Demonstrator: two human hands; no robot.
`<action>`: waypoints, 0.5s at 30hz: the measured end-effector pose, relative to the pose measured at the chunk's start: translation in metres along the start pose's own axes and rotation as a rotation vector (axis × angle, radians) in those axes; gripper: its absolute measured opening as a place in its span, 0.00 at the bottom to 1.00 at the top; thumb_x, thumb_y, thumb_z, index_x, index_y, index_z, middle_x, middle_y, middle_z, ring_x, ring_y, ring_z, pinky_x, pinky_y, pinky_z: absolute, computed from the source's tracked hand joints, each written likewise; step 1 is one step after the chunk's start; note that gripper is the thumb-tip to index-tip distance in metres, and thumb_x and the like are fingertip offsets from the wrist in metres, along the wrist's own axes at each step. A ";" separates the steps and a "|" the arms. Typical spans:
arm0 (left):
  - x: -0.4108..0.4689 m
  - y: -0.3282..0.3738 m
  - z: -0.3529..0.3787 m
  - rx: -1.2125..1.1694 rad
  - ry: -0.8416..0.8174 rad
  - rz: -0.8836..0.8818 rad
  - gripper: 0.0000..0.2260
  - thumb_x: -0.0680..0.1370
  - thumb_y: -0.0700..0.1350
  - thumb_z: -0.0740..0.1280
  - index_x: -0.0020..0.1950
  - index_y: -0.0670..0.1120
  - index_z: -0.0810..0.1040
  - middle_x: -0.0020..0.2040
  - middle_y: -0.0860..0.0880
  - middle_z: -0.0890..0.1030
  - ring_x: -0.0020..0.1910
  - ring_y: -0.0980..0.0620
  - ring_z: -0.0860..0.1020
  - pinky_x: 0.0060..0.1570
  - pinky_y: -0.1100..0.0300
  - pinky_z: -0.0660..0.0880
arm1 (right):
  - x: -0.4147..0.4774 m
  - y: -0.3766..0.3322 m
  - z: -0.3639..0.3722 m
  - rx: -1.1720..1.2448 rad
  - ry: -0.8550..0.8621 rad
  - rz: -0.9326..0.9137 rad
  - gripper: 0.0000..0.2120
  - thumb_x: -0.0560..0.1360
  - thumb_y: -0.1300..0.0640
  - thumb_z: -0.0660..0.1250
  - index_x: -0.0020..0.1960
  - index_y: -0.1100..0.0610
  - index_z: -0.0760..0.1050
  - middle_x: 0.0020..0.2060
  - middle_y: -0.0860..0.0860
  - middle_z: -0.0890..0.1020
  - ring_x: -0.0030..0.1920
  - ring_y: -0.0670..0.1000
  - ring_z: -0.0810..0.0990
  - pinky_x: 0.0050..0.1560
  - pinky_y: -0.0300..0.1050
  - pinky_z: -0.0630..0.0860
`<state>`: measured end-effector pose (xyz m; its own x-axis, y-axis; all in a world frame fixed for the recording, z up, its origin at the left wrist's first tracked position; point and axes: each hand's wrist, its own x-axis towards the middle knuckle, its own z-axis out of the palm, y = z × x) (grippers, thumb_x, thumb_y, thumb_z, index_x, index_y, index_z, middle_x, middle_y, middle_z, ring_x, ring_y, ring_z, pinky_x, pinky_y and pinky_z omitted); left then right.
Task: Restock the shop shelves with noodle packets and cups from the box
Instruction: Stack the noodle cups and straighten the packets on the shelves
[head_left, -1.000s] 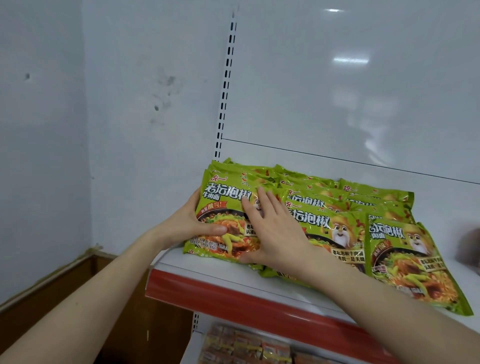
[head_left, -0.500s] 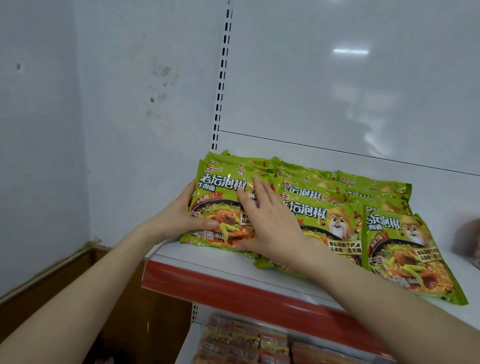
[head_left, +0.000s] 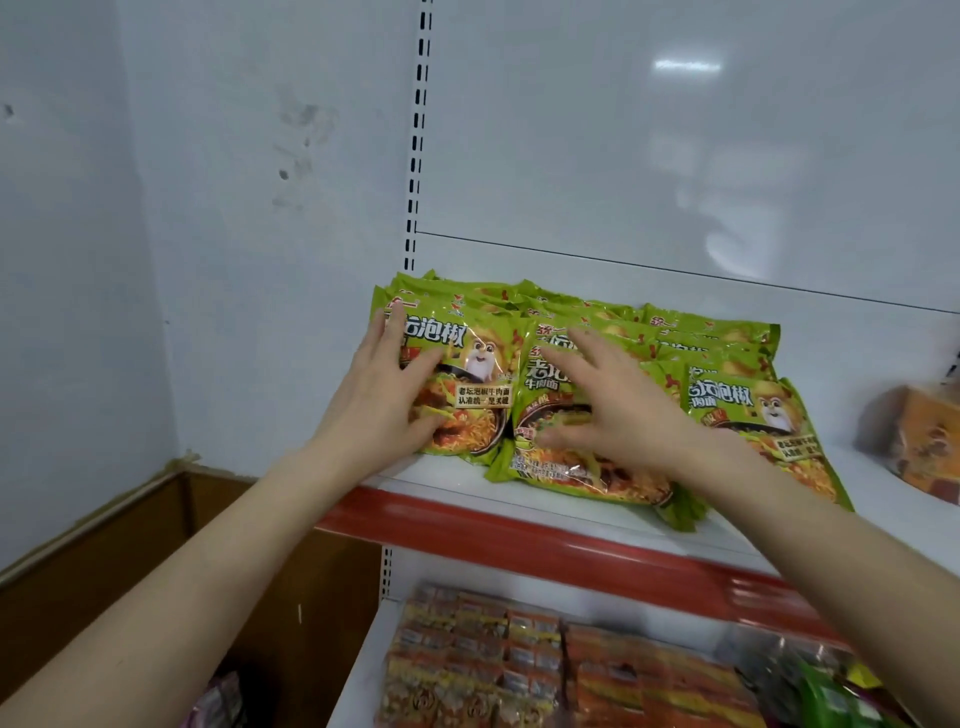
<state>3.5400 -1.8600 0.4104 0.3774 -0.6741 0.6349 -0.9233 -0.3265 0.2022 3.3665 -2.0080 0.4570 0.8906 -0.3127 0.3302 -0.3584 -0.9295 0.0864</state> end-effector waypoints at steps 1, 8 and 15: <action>0.000 0.009 0.001 0.019 -0.035 0.034 0.32 0.71 0.51 0.72 0.72 0.49 0.65 0.76 0.39 0.45 0.75 0.38 0.43 0.73 0.45 0.50 | -0.009 0.008 -0.001 -0.049 -0.057 0.017 0.45 0.68 0.38 0.68 0.76 0.50 0.48 0.76 0.56 0.46 0.76 0.56 0.44 0.75 0.54 0.48; 0.006 0.039 0.018 0.097 -0.211 0.045 0.35 0.74 0.58 0.66 0.76 0.55 0.52 0.77 0.46 0.38 0.75 0.45 0.37 0.73 0.45 0.49 | -0.024 0.022 0.011 -0.173 -0.164 0.051 0.47 0.69 0.39 0.68 0.76 0.50 0.43 0.76 0.56 0.41 0.76 0.57 0.40 0.73 0.60 0.46; 0.006 0.045 0.020 0.123 -0.207 0.005 0.37 0.72 0.63 0.65 0.76 0.55 0.52 0.77 0.46 0.40 0.75 0.44 0.38 0.73 0.44 0.48 | -0.010 0.025 0.031 -0.335 0.002 0.039 0.43 0.71 0.40 0.65 0.76 0.52 0.45 0.76 0.59 0.44 0.75 0.61 0.40 0.71 0.65 0.45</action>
<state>3.5024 -1.8922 0.4084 0.3910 -0.7934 0.4666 -0.9145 -0.3922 0.0994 3.3574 -2.0341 0.4269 0.8741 -0.3460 0.3410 -0.4644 -0.8010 0.3776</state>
